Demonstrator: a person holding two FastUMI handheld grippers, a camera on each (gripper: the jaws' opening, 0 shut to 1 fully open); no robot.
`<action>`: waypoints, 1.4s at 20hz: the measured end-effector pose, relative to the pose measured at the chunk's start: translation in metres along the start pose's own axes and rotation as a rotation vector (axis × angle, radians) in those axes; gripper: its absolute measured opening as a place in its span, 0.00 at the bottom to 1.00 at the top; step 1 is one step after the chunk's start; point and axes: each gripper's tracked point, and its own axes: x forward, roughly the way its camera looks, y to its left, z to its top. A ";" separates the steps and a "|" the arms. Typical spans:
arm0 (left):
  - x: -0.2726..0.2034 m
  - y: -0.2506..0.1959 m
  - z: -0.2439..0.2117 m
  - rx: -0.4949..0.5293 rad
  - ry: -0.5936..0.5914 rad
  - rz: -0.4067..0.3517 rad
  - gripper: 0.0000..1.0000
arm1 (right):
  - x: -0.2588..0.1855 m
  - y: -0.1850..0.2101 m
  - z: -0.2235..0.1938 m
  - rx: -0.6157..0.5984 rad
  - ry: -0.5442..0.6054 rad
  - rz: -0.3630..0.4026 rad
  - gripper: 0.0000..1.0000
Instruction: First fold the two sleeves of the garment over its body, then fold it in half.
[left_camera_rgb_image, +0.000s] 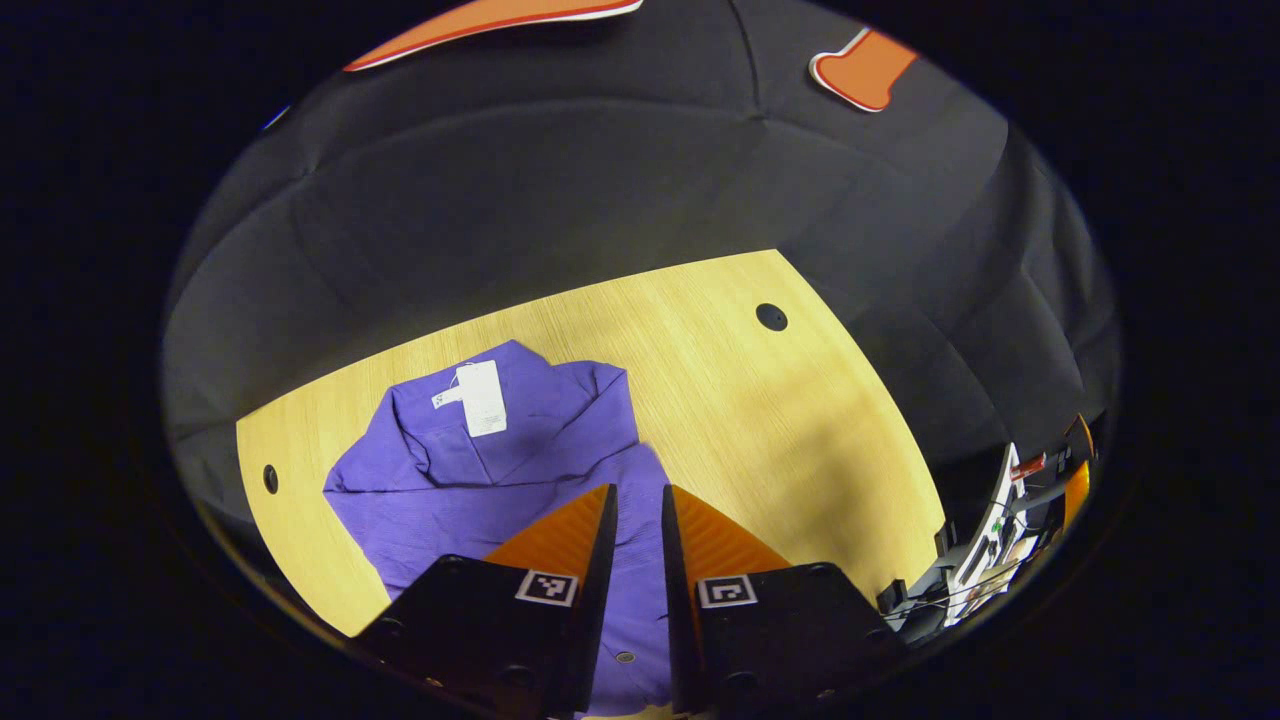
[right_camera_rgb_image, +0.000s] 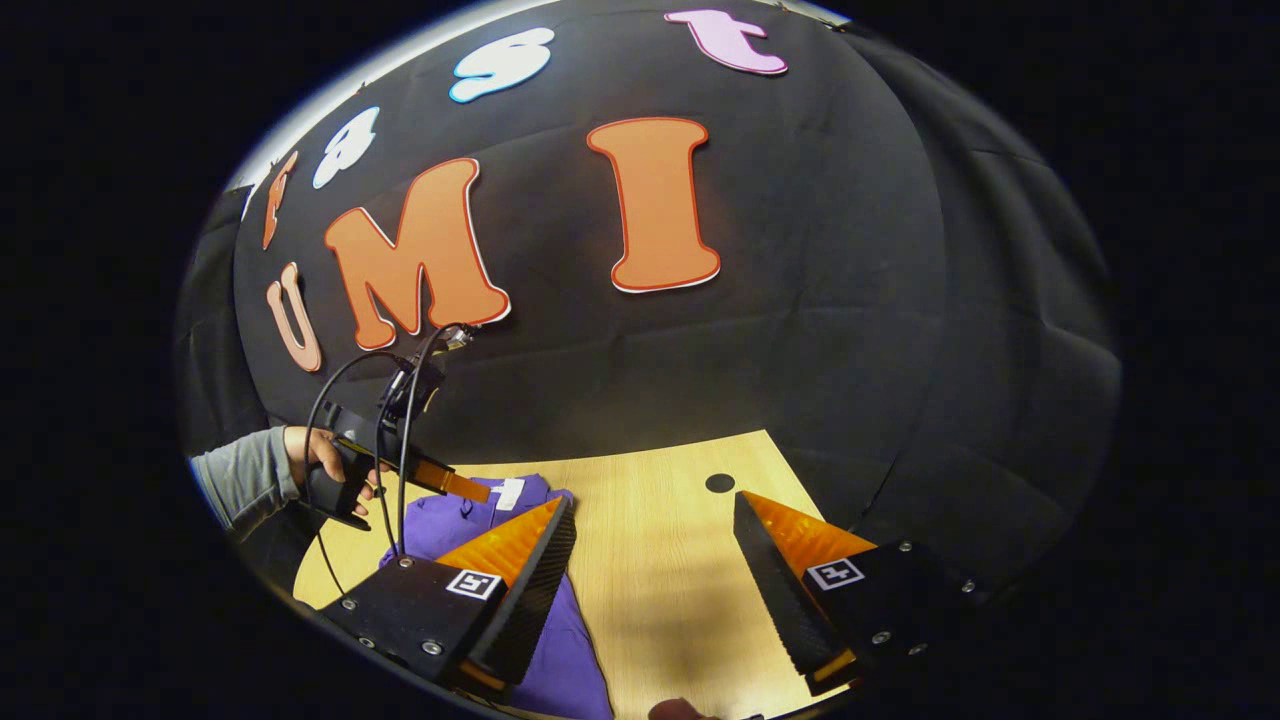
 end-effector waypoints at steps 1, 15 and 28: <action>-0.006 0.002 -0.003 0.000 -0.007 0.001 0.37 | 0.001 0.001 -0.001 -0.004 0.004 0.001 0.95; -0.129 0.085 -0.108 -0.034 -0.192 0.263 0.98 | 0.006 0.061 -0.066 -0.113 0.154 0.067 0.95; -0.149 0.149 -0.306 -0.206 -0.033 0.389 0.96 | -0.002 0.079 -0.207 -0.186 0.512 0.112 0.95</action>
